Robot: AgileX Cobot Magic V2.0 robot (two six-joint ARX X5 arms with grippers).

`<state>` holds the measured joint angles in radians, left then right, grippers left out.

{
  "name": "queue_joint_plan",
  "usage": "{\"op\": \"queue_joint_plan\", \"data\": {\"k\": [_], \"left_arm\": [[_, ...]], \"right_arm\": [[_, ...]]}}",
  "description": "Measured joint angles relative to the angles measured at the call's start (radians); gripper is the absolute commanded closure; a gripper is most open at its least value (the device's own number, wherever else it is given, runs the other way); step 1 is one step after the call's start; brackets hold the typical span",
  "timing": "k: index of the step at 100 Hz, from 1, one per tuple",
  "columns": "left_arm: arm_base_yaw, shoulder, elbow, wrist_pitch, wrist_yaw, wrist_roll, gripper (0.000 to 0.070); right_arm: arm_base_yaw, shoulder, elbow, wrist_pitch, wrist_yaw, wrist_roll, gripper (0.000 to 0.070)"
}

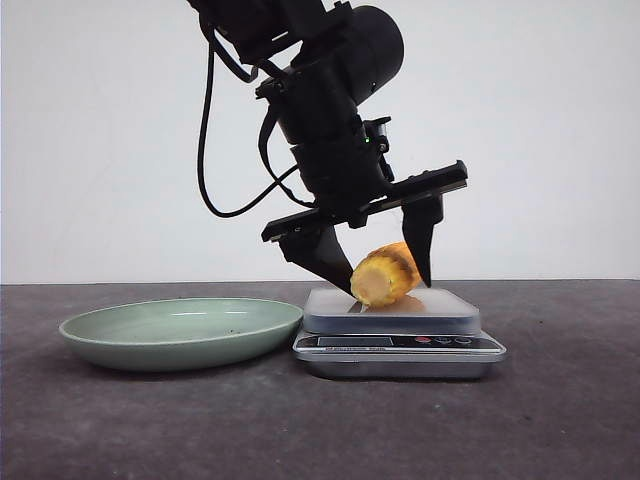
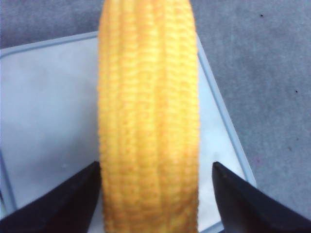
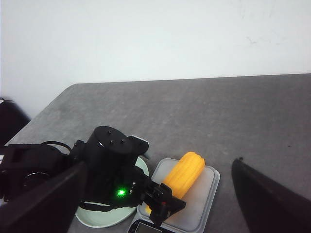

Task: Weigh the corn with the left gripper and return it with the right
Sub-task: 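Open the left gripper and withdraw it upward from the scale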

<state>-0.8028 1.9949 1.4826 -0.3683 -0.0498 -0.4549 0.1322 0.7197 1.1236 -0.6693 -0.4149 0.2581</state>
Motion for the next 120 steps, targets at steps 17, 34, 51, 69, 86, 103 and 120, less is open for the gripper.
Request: {"op": "queue_joint_plan", "data": {"k": [17, 34, 51, 69, 86, 103, 120], "left_arm": [[-0.006, -0.028, 0.000, -0.011, -0.042, 0.033, 0.0226], [-0.013, -0.131, 0.000, -0.024, -0.113, 0.098, 0.0226], [-0.013, -0.250, 0.000, -0.065, -0.177, 0.169, 0.0226], [-0.015, -0.420, 0.000, -0.128, -0.213, 0.240, 0.0226], [-0.018, -0.640, 0.000, -0.204, -0.214, 0.283, 0.0226], [-0.018, -0.858, 0.000, -0.273, -0.214, 0.305, 0.0226], [-0.019, -1.057, 0.000, -0.399, -0.214, 0.306, 0.0226]], "right_arm": [[0.000, 0.000, 0.000, 0.000, 0.000, 0.000, 0.0097], [0.000, 0.000, 0.000, 0.000, 0.000, 0.000, 0.0097], [0.000, 0.000, 0.000, 0.000, 0.000, 0.000, 0.0097], [0.000, 0.000, 0.000, -0.005, -0.001, 0.000, 0.0097], [0.000, 0.000, 0.000, -0.043, -0.001, 0.000, 0.0097], [0.000, 0.009, 0.000, -0.056, -0.001, 0.000, 0.0097], [0.019, 0.033, 0.000, -0.018, -0.001, 0.000, 0.0098]]}}
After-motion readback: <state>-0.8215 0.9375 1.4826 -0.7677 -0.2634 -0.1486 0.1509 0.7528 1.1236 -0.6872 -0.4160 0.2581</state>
